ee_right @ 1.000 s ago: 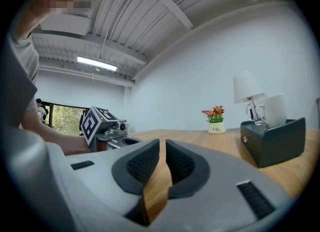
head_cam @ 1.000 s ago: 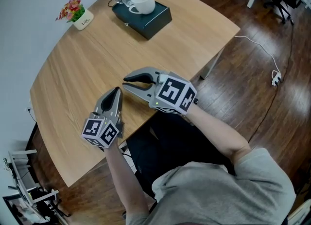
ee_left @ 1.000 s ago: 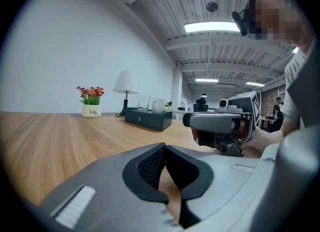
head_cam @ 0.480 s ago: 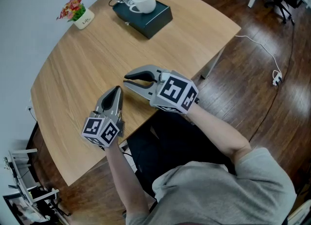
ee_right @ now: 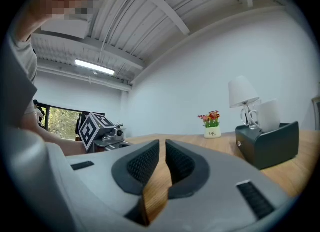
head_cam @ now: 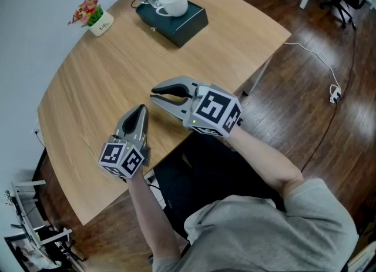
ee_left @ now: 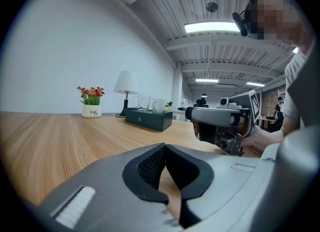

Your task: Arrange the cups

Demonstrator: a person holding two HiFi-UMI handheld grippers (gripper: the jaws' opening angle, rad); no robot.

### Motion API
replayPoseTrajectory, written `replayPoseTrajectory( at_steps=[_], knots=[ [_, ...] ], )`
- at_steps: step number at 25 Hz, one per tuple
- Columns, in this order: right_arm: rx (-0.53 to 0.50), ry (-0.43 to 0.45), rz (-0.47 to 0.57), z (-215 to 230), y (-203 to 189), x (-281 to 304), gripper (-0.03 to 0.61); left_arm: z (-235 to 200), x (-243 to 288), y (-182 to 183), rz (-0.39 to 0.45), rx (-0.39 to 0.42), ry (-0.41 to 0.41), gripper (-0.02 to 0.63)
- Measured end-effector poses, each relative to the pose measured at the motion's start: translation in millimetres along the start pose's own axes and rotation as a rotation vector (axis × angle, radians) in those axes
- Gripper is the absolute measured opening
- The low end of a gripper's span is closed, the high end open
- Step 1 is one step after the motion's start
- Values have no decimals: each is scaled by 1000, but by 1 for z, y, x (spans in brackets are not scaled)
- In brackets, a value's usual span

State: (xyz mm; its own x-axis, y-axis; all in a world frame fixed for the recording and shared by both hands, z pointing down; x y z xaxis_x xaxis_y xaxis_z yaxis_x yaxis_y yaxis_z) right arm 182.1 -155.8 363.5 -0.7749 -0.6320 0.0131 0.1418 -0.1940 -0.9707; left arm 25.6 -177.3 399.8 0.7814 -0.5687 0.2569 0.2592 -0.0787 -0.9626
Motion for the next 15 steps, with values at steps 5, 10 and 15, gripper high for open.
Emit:
replayPoseTrajectory(
  at_steps=[5, 10, 15],
  knots=[
    [5, 1, -7, 0, 0, -1, 35, 0, 0, 0, 1, 0, 0, 9],
    [9, 4, -2, 0, 1, -2, 35, 0, 0, 0, 2, 2, 0, 9],
    [7, 10, -5, -1, 1, -2, 35, 1, -1, 0, 3, 2, 0, 9]
  ],
)
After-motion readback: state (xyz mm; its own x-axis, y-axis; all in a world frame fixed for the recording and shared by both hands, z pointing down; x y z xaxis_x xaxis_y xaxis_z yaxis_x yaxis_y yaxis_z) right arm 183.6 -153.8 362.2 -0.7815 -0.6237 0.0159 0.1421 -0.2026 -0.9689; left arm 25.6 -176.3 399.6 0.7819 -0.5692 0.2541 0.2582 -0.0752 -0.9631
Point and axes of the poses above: the fingertips, and each gripper's own axes: x forward along the fingers, z to its right, y out of its top, the point moved 7 cm from there along -x, backward along the fingers, and after that the axes turned 12 degrees about x, right-handed, at the moved point
